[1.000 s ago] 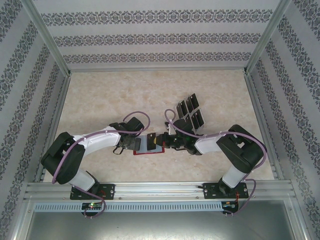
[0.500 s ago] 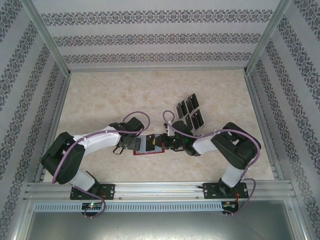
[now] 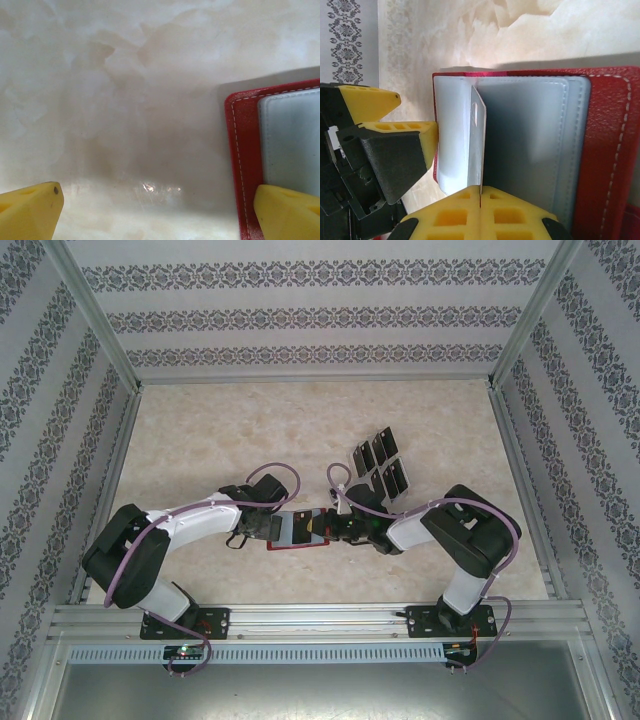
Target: Put the credit cards into the card holder
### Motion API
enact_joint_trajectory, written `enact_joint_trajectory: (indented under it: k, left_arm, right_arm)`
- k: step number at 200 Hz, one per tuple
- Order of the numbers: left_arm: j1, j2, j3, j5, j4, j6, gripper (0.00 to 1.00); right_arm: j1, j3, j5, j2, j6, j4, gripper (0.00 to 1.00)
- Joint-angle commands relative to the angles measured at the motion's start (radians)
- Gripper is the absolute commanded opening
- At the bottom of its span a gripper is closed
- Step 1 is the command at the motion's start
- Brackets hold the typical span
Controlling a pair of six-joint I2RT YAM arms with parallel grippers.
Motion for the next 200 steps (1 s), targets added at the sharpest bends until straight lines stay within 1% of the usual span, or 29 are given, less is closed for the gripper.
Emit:
enact_joint_trajectory:
  k: [1,41,200]
  left_arm:
    - [-0.013,-0.013,-0.009,-0.014,-0.022,0.002,0.98]
    - [-0.013,-0.009,-0.007,-0.010,-0.021,0.004,0.98]
    - [-0.012,-0.012,-0.011,-0.002,-0.017,0.002,0.98]
  right_arm:
    - [-0.006,0.000,-0.021,0.025,-0.010,0.002,0.00]
    - [0.005,0.026,-0.044,0.060,-0.003,-0.002,0.00]
    - [0.032,0.094,-0.053,0.115,-0.001,-0.038,0.00]
